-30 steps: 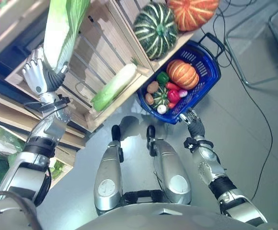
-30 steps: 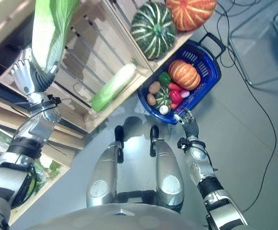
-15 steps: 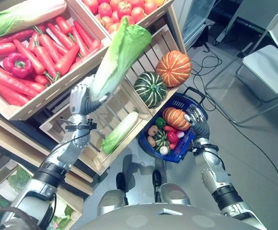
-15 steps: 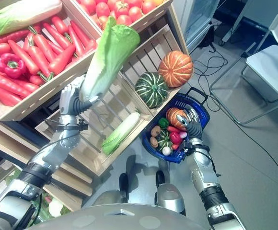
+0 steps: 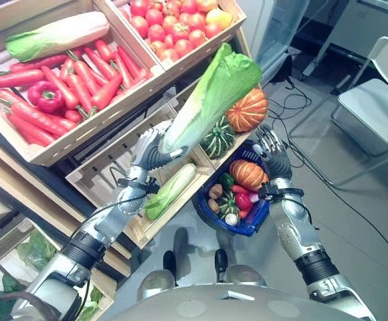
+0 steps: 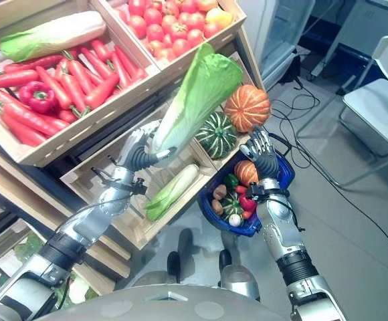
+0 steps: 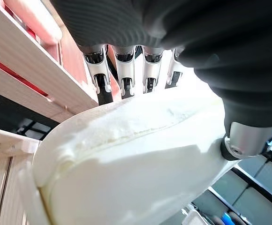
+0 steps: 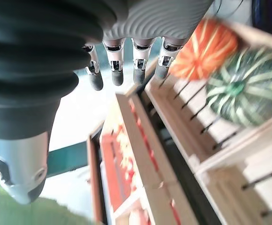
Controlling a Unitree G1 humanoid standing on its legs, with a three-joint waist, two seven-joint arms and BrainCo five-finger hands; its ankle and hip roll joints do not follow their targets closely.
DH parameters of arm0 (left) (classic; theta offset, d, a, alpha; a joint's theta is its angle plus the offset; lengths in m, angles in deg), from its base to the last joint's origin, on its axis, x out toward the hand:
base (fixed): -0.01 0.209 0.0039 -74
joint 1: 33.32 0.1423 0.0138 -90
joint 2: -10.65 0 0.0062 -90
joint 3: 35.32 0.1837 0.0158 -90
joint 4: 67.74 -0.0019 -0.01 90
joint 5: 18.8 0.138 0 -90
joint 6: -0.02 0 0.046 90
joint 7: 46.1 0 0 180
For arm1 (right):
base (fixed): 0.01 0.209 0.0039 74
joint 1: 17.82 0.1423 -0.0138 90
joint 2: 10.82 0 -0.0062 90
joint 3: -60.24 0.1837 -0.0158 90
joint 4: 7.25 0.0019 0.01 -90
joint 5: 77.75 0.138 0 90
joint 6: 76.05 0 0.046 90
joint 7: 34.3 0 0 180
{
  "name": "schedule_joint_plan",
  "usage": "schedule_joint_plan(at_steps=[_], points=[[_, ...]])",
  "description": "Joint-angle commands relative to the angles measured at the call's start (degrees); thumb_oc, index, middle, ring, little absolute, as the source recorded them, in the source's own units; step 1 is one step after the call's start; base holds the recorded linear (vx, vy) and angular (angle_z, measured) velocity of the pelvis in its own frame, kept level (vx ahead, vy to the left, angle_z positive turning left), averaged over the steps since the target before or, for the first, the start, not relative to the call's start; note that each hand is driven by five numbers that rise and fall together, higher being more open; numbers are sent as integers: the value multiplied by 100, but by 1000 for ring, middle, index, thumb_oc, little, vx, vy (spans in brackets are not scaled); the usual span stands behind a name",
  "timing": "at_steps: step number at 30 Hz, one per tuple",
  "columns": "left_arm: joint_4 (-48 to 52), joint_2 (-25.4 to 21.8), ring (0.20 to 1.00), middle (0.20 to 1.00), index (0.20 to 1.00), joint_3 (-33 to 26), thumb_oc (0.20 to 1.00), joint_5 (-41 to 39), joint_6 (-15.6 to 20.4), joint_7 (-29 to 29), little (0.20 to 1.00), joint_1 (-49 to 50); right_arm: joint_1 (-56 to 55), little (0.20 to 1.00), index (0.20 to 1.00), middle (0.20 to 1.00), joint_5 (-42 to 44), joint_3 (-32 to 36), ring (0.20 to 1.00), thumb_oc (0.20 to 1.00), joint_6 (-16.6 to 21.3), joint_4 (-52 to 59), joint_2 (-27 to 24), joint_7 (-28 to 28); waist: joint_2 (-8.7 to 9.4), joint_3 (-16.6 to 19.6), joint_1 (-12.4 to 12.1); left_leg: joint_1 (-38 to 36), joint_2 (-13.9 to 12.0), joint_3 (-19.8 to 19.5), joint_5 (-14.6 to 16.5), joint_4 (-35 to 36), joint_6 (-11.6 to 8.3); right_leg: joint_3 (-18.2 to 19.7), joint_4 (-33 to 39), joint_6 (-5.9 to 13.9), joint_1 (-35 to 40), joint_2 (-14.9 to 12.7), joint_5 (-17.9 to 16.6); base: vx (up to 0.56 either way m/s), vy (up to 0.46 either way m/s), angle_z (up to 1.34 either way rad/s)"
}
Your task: Pick up fruits and vegetables into the basket
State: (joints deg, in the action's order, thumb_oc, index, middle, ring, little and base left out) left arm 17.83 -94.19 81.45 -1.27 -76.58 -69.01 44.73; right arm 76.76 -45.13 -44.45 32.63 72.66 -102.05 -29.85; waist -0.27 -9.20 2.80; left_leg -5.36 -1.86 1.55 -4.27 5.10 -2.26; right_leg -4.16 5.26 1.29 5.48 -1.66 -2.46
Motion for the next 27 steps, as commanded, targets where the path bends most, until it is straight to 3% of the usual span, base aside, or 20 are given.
schedule_joint_plan(at_steps=[1,15,27], points=[[499,-91,200,200,200,-136,200,-551,785,338,200,-180,104,1000,1000,1000,234,-57,1000,1000,391,414,-75,-378,172,347,-108,91,321,-102,496,-37,309,-37,-161,285,-103,-119,75,20,-18,5],[828,-185,200,200,200,208,200,-1180,1025,1665,200,-122,371,1000,1000,1000,663,-321,1000,1000,391,405,-168,-846,120,550,-137,-1,269,28,550,-10,303,8,-34,328,0,-118,76,2,-1,0],[712,-303,200,200,200,427,200,-1428,478,2576,200,-81,552,1000,1000,1000,1176,-342,1000,1000,471,855,-314,-1402,76,593,-114,5,242,95,547,-10,310,69,-28,364,-24,-127,67,-1,0,-1]])
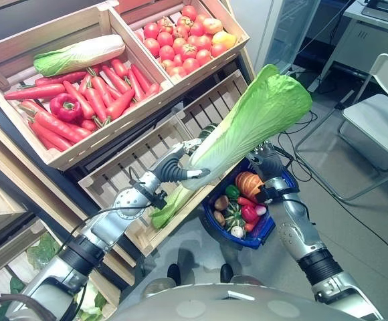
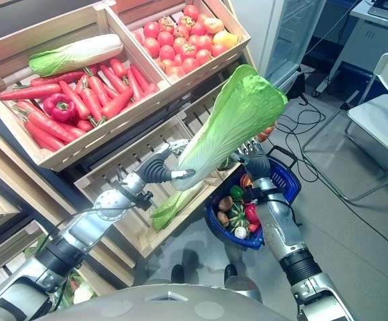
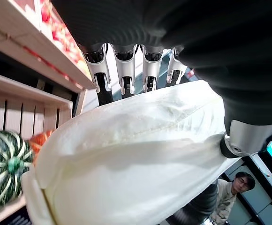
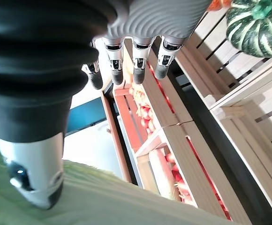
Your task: Pick up fruits and vegetables into the basket
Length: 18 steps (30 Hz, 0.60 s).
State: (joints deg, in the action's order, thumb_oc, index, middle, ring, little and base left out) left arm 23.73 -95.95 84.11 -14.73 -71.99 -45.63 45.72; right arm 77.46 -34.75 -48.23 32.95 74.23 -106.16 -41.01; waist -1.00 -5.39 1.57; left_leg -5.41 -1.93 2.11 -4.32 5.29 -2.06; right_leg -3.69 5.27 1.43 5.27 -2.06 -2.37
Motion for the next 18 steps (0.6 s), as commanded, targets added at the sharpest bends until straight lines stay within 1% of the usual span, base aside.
schedule_joint_plan(at_steps=[1,3,7,8,12,15,16,18], points=[[115,-139,200,200,200,175,200,-62,8,289,200,-170,485,1000,1000,1000,153,27,1000,1000,453,734,92,-306,147,217,10,11,245,48,553,-29,289,29,-27,353,-6,-86,58,0,0,0],[114,-151,200,200,200,180,200,-43,-31,380,200,-155,504,1000,1000,1000,251,33,1000,1000,430,778,81,-382,143,224,14,16,241,60,553,-29,292,43,-27,356,-15,-85,58,0,0,0],[146,-182,200,200,200,213,200,-103,-103,575,200,-131,524,1000,1000,1000,708,23,1000,1000,340,868,81,-648,132,239,11,-4,225,75,582,-29,292,41,-27,364,4,-86,93,0,0,0],[156,-185,200,200,200,221,200,-187,-176,645,200,-137,533,1000,1000,1000,883,16,1000,1000,306,883,110,-796,136,248,9,27,222,83,541,-29,288,44,-27,363,-25,-86,62,0,0,0],[76,-141,200,200,200,239,200,-394,-321,760,200,-147,573,1000,1000,1000,1258,-13,1000,1000,142,917,170,-1214,134,251,-2,7,210,66,568,-29,284,27,-27,366,-2,-90,95,0,0,0],[24,-101,200,200,200,168,200,-485,-391,543,200,-131,611,1000,1000,1000,1346,-9,1000,1000,94,893,150,-1319,142,253,-24,23,207,47,555,-29,277,10,-27,360,-7,-89,95,0,0,0],[-38,-85,200,200,200,66,200,-578,-360,247,200,-120,606,1000,1000,1000,1356,0,1000,1000,82,890,143,-1323,146,258,-32,27,208,42,554,-29,276,8,-27,357,-9,-87,99,0,0,0],[-79,-62,200,200,200,-61,200,-629,-334,69,200,-98,595,1000,1000,1000,1338,36,1000,1000,40,914,139,-1298,157,265,-37,22,205,47,565,-29,276,8,-27,352,-10,-89,104,0,0,0]])
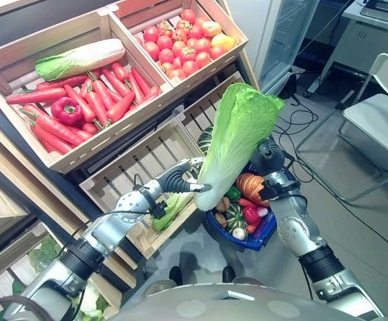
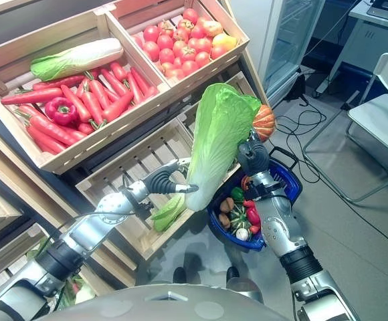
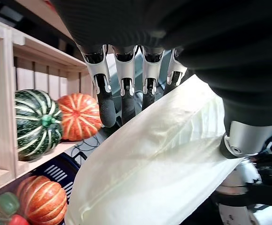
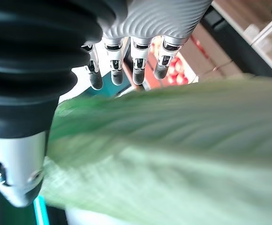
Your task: Pick up fruits and vegetables into the basket
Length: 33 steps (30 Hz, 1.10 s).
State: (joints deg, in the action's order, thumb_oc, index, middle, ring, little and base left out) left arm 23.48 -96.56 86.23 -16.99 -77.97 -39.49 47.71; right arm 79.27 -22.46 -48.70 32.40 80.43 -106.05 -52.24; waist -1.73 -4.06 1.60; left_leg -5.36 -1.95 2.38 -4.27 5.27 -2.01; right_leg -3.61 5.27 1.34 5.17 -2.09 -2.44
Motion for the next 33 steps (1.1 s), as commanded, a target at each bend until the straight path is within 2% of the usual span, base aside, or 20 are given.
schedule_joint_plan(at_steps=[1,3,7,9,18,23,29,33], points=[[-111,34,200,200,200,-479,200,-396,379,-740,200,-249,380,1000,1000,1000,88,129,1000,1000,72,292,143,-171,243,144,-64,21,206,13,562,-27,268,-19,-27,352,3,-91,115,0,0,0],[-121,50,200,200,200,-684,200,-307,533,-954,200,-190,325,1000,1000,1000,-8,172,1000,1000,84,261,186,-169,255,149,-91,26,205,-3,559,-27,261,-37,-27,343,4,-97,113,0,0,0],[-15,62,200,200,200,-1003,200,-223,617,-1197,200,-63,218,1000,1000,1000,-131,242,1000,1000,22,297,231,-78,265,157,-114,34,207,-22,552,-27,255,-42,-27,334,-1,-101,107,0,0,0],[61,91,200,200,200,-1219,200,-293,583,-1296,200,33,138,1000,1000,1000,-219,272,1000,1000,-27,356,242,-18,269,153,-129,37,212,-50,549,-27,251,-48,-27,321,-2,-101,111,0,0,0],[36,170,200,200,200,-1352,200,-79,454,-1587,200,143,80,1000,1000,1000,-514,211,1000,1000,-136,351,260,76,285,147,-140,39,221,-81,549,-27,237,-66,-27,317,3,-106,114,0,0,0],[42,78,200,200,200,-1339,200,3,373,-1321,200,77,161,1000,1000,1000,-940,192,1000,1000,-63,270,119,155,283,144,-146,53,209,-71,540,-27,226,-80,-27,330,-10,-119,105,0,0,0],[131,-75,200,200,200,-1066,200,184,208,-697,200,-104,358,1000,1000,1000,-1590,182,1000,1000,31,297,-161,316,265,144,-117,46,211,-62,540,-27,230,-57,-27,353,-15,-119,97,0,0,0],[56,-194,200,200,200,-850,200,235,265,-435,200,-242,531,1000,1000,1000,-1751,160,1000,1000,58,238,-346,356,266,163,-101,66,216,-46,518,-27,244,-42,-27,364,-40,-128,71,0,0,0]])
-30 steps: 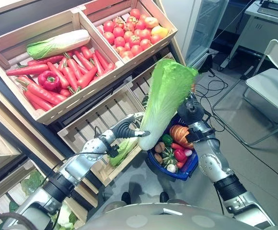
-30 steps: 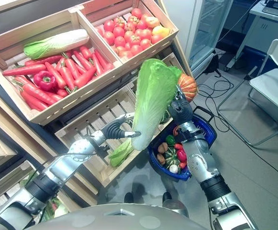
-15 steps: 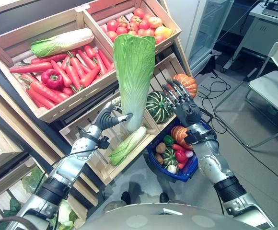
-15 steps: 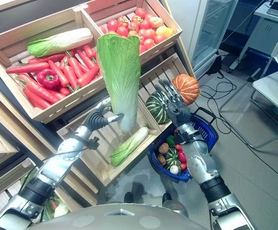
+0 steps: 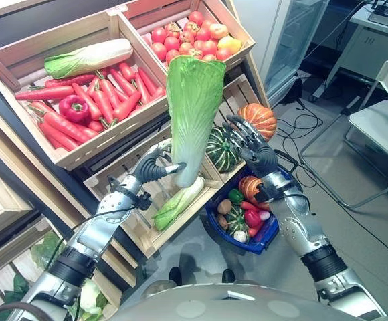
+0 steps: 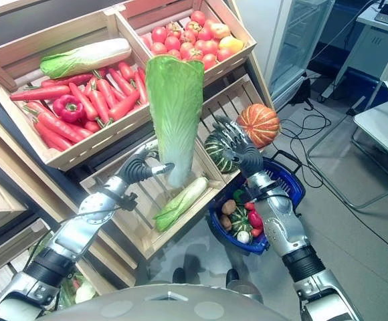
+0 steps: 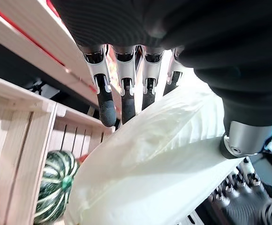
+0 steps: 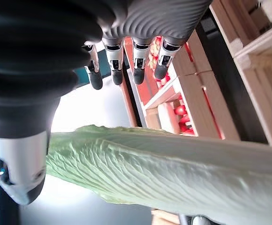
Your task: Pick up fruits and vegetables into the basket
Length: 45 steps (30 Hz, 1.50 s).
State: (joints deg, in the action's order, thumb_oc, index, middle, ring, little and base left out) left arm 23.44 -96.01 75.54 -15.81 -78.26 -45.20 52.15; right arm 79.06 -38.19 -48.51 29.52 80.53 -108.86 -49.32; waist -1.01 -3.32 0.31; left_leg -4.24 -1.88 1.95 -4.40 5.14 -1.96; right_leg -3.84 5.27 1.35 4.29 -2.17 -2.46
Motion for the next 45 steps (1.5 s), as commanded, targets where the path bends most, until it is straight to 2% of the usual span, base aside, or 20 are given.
schedule_joint_plan(at_steps=[1,6,17,29,36,37,38,39,45], points=[[63,-278,200,200,200,283,200,151,310,206,200,-728,590,1000,1000,1000,-171,117,1000,1000,368,191,-92,62,192,90,31,-53,211,-3,532,-14,241,-17,-27,363,55,-117,74,0,0,0],[158,-354,200,200,200,520,200,121,276,513,200,-831,705,1000,1000,1000,-127,58,1000,1000,363,246,-181,91,184,90,45,-60,205,20,530,-14,242,-2,-27,388,56,-127,60,0,0,0],[224,-431,200,200,200,790,200,228,335,672,200,-1003,833,1000,1000,1000,181,-179,1000,1000,164,296,-168,-90,170,106,55,-37,211,27,521,-14,263,37,-27,398,18,-120,42,0,0,0],[227,-479,200,200,200,870,200,289,268,624,200,-1018,766,1000,1000,1000,758,-515,1000,1000,-449,342,-93,-860,179,121,30,-41,197,6,528,-14,250,4,-27,406,36,-130,65,0,0,0],[230,-569,200,200,200,937,200,312,240,949,200,-993,740,1000,1000,1000,1204,-606,1000,1000,-638,358,-97,-1215,187,143,17,-32,190,8,507,-14,252,-3,-27,406,32,-131,57,0,0,0],[218,-583,200,200,200,977,200,309,220,999,200,-1009,749,856,856,856,1251,-615,856,856,-643,360,-79,-1249,185,147,20,-27,193,4,504,-14,256,-2,-27,406,27,-130,54,0,0,0],[215,-594,200,200,200,1006,200,308,200,1010,200,-1023,757,407,407,407,1278,-631,407,407,-629,362,-67,-1247,184,150,22,-25,194,5,501,-14,256,-1,-27,409,24,-130,50,0,0,0],[206,-597,200,200,200,1029,200,313,166,1018,200,-1041,767,200,200,200,1297,-643,200,200,-616,355,-50,-1243,183,152,26,-24,193,12,499,-14,254,1,-27,413,22,-134,47,0,0,0],[170,-634,200,200,200,1047,200,373,37,997,200,-1061,741,200,200,200,1298,-651,200,200,-568,339,-53,-1227,174,149,40,-16,197,29,499,-14,262,24,-27,421,8,-140,44,0,0,0]])
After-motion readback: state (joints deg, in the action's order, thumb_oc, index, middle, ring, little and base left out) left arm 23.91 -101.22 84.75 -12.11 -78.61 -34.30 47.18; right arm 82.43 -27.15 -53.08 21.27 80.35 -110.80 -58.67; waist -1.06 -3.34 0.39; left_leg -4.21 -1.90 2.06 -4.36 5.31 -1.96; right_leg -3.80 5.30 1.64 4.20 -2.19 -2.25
